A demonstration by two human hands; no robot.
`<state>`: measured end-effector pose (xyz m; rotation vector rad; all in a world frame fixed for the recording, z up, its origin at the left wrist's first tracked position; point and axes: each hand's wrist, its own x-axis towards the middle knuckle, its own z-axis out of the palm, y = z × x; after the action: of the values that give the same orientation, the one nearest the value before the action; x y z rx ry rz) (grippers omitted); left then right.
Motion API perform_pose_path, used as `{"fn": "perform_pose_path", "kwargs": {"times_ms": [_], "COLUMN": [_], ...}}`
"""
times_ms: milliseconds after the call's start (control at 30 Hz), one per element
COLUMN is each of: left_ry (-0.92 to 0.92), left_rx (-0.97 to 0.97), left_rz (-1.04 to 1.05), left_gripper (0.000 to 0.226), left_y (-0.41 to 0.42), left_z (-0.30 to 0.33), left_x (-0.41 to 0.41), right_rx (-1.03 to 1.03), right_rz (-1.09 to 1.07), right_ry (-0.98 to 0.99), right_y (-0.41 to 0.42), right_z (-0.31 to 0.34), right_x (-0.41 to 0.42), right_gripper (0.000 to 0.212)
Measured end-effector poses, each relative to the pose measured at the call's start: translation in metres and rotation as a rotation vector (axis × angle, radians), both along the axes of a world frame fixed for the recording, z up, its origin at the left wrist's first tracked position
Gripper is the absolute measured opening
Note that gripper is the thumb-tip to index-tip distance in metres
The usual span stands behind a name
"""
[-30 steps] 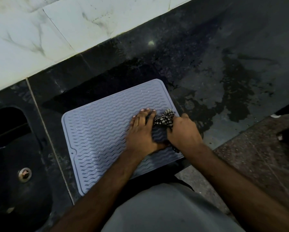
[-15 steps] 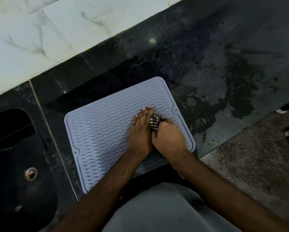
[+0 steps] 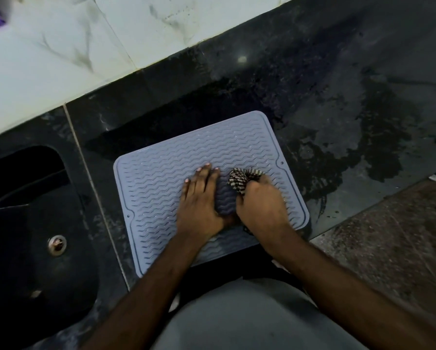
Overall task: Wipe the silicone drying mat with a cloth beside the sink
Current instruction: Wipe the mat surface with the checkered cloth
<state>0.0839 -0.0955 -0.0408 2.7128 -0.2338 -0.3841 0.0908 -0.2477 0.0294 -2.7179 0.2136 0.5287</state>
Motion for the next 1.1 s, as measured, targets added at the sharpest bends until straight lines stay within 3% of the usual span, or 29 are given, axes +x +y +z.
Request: {"fn": "perform_pose_path", "kwargs": {"times_ms": [67,200,333,433,567,733,867,1000,1100], "left_ry": [-0.004,-0.046,-0.034,0.001,-0.086,-0.005,0.003,-0.023,-0.025], "left_rx": [-0.009,-0.042,-0.049,-0.065,0.012,0.056,0.038,0.023,0.026], "left_rz": [-0.007,0.019,0.002,-0.031,-0.041,0.012,0.034,0.044,0.033], "left_gripper": [0.117,0.088,0.080,0.087,0.105,0.131,0.124,0.096,0.094], "left_y": [0.001,-0.001,0.001,0.005,0.036,0.058,0.058,0.057,0.057], "left_z": [-0.001,-0.002,-0.003,0.004,0.013,0.007,0.003,0.001,0.001], "left_x": [0.000,-0.003,-0.003,-0.004,-0.016,-0.029,-0.027,-0.029,-0.029], "right_rx": [-0.017,-0.002,0.022,0.035,0.039,-0.021,-0.065,-0.057,-0.054], "right_rz": [0.011,0.032,0.051,0.026,0.020,0.013,0.057,0.163,0.182], "right_ry": [0.013,0.019,0.017,0.030,0.025,-0.006,-0.002,0.011,0.020], "right_y": [0.008,0.028,0.044,0.040,0.037,0.044,0.060,0.091,0.098], "right_z": [0.002,0.003,0.001,0.001,-0.001,-0.001,0.001,0.002,0.000], "right_x": [-0.001,-0.006,-0.007,-0.009,-0.011,-0.014,-0.015,-0.023,-0.022], "right_gripper": [0.033,0.033,0.033,0.032,0.031,0.030,0.031,0.031,0.028]}}
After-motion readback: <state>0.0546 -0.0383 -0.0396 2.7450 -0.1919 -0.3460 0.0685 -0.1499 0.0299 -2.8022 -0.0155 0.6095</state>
